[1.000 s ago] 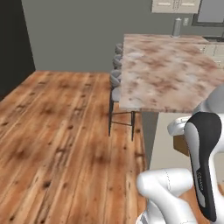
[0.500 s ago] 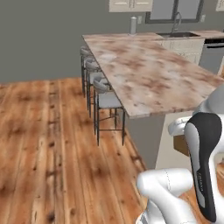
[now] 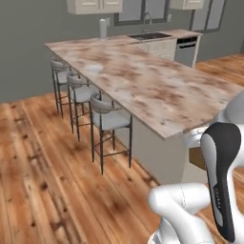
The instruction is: Start the toaster. Once the lever pops up, take the bread to the plate on the dining counter.
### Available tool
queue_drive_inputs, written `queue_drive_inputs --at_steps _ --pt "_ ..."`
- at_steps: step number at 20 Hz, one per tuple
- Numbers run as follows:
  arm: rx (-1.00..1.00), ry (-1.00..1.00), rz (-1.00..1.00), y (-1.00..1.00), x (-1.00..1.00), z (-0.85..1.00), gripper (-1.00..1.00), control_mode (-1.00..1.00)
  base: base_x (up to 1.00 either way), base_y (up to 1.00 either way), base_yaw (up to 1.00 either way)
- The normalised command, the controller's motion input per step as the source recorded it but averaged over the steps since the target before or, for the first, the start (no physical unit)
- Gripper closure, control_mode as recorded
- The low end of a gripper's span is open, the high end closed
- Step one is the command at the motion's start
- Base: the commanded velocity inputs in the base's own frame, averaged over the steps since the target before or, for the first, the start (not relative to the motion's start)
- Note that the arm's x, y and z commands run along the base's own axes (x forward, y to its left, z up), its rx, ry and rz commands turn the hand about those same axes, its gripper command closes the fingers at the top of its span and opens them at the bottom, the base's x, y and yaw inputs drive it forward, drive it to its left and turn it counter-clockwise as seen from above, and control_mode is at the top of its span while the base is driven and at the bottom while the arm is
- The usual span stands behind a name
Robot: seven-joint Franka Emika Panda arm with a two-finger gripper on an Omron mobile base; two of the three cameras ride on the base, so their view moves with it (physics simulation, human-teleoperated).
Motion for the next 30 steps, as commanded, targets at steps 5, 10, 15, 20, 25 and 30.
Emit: queue_drive_inputs --at_steps 5,10,15,20,25,30 --pt "0.0 0.0 0.0 0.0 0.0 0.0 1.0 1.0 0.56 1.0 -0.45" --pt "0.0 0.0 0.0 0.0 0.0 0.0 1.0 1.0 0.52 1.0 -0.42" --pt "0.0 0.0 0.0 0.0 0.0 0.0 1.0 1.0 0.13 1.0 -0.34" --pt "0.0 0.0 0.0 0.0 0.0 0.0 1.0 1.0 0.07 1.0 -0.35" --pt "0.0 0.0 0.0 0.0 0.0 0.0 1.0 1.0 0.06 1.0 -0.37" --pt "0.0 0.0 0.0 0.0 0.0 0.0 1.0 1.0 0.06 1.0 -0.36"
